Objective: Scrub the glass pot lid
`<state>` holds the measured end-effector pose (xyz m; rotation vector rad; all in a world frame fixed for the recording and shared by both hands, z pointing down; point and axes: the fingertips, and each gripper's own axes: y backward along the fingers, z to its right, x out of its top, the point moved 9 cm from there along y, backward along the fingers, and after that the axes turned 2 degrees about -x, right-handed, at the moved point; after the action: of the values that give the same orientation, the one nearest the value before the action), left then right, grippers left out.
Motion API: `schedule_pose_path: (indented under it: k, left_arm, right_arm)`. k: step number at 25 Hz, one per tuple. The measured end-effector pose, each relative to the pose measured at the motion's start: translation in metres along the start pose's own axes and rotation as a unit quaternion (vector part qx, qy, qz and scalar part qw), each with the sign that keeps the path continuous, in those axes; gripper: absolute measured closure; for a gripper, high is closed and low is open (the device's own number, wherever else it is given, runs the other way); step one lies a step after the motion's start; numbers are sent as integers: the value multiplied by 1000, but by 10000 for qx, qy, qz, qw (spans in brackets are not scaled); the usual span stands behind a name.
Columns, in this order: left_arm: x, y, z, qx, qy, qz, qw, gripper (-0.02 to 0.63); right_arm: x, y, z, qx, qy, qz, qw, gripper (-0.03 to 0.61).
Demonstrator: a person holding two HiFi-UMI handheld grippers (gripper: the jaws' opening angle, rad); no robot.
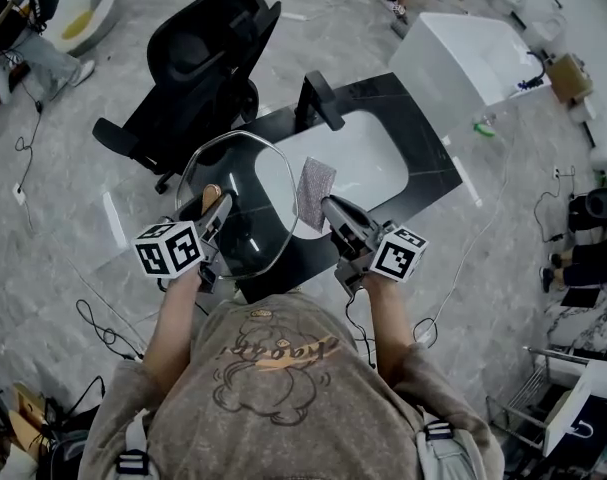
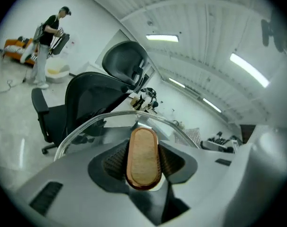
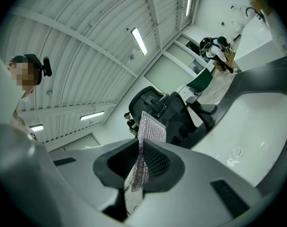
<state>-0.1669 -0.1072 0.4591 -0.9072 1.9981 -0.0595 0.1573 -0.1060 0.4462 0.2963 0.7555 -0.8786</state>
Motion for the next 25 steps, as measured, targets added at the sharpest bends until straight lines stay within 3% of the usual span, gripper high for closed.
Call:
schedule_pose_path:
  k: [9, 15, 20, 25]
  left_arm:
    - [-17, -22, -6, 388, -687, -632, 9949, 436]
    - [-35, -49, -21, 598, -888, -1142, 9877, 436]
    - [-52, -71, -32, 744, -1102, -1569, 9786, 436]
    - [-67, -88, -38, 937, -1542, -1961, 9639, 436]
  right_arm:
    - [-3, -1, 7, -193, -21, 74, 9998, 525]
    - [-8, 1, 12, -339, -44, 83, 9994, 525]
    - [-10, 3, 10, -395, -100, 65, 9991, 525]
    - [-14, 4, 13, -371, -112, 74, 9992, 526]
